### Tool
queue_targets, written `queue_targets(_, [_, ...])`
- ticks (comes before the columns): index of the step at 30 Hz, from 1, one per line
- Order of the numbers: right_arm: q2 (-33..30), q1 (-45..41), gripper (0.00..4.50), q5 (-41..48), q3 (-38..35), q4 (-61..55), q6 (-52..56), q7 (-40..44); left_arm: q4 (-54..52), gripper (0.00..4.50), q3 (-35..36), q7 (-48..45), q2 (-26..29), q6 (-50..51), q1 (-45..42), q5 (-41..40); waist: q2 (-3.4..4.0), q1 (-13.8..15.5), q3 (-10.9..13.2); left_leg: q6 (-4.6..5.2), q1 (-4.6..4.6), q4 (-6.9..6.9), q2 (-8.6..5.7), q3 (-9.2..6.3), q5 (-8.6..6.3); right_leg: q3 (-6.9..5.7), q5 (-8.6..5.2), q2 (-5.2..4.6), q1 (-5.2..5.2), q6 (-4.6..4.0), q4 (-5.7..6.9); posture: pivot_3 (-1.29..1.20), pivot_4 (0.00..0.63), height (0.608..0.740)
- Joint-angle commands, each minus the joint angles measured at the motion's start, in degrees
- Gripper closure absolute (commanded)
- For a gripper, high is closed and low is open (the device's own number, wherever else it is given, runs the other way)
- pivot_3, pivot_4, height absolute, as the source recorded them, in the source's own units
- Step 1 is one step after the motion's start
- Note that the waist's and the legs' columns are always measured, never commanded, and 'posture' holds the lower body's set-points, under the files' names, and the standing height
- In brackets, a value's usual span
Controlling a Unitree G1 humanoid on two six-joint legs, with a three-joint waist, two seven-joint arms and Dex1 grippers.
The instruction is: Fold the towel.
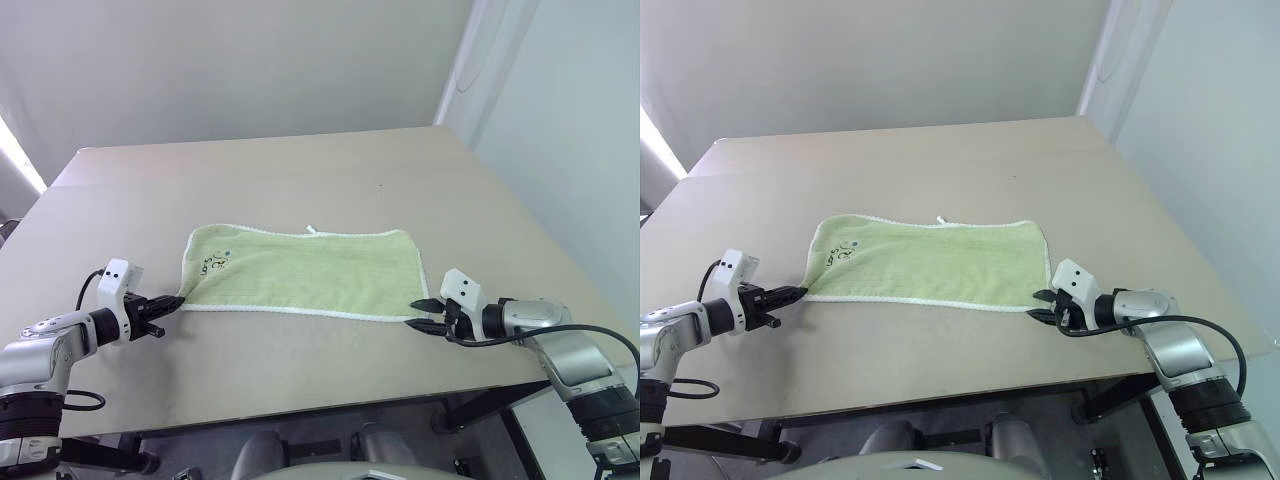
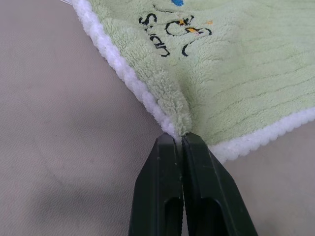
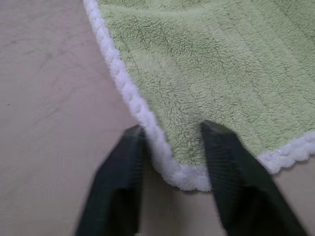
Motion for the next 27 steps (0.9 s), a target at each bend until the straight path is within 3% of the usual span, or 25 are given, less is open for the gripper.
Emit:
queue_targets(1, [-0.6, -0.8, 4.15, 0.3, -1.8, -0.8, -0.2, -0.1, -2.0, 4.5, 0.7, 0.3, 0.4, 0.0, -1.0, -0.5, 0.0, 0.0, 0.0, 0.0, 0.0, -0.01, 0.0, 0.0, 0.0, 0.0, 0.0, 0.0, 0.0, 0.0, 0.0, 0.0, 0.0, 0.74])
queue_targets(2, [-0.6, -0.8, 4.49, 0.9, -2.2, -1.4, 0.1, 0.0, -2.1, 4.5, 0.8, 0.4, 0.4, 0.2, -0.9, -0.7, 0.0, 0.0, 0.0, 0.0, -0.01, -0.01, 0.0, 0.0, 0.0, 0.0, 0.0, 0.0, 0.0, -0.01, 0.0, 0.0, 0.0, 0.74])
queue_targets(10, [-0.8, -3.1, 4.49, 9.4, -8.1, -7.1, 6.6, 1.9, -2.3, 4.5, 3.5, 0.6, 1.4, 4.1, -1.5, -3.4, 0.02, 0.0, 0.0, 0.0, -0.01, -0.02, 0.01, 0.0, 0.0, 0.01, 0.0, 0.02, -0.02, -0.01, 0.01, 0.0, 0.0, 0.74])
queue_targets(16, [0.9, -9.2, 4.49, 16.3, -12.9, -7.1, 11.1, 0.6, 0.1, 4.5, 8.3, 2.2, 2.0, 9.7, -8.4, -8.1, -0.16, 0.1, 0.2, 0.0, -0.01, 0.01, 0.0, -0.04, 0.0, -0.01, 0.01, 0.03, 0.0, -0.01, 0.04, 0.0, 0.0, 0.74])
queue_targets(22, [3.2, -17.0, 4.49, 11.8, -10.8, 0.3, 6.7, -2.8, 5.7, 4.5, 8.7, 6.4, 1.4, 11.9, -20.1, -8.8, -0.18, 0.0, 0.2, 0.0, -0.05, -0.02, -0.01, -0.03, 0.0, 0.0, 0.04, 0.03, 0.0, -0.01, 0.0, 0.0, 0.0, 0.74])
queue_targets(27, [6.7, -26.7, 4.49, 5.8, -8.8, 12.3, -0.8, -6.8, 18.9, 4.5, 6.4, 10.4, 0.1, 6.0, -31.9, -4.7, -0.16, -0.4, 0.2, 0.0, -0.02, -0.01, -0.02, 0.0, 0.01, 0.04, 0.1, 0.06, 0.0, -0.03, 0.03, 0.0, 0.0, 0.74])
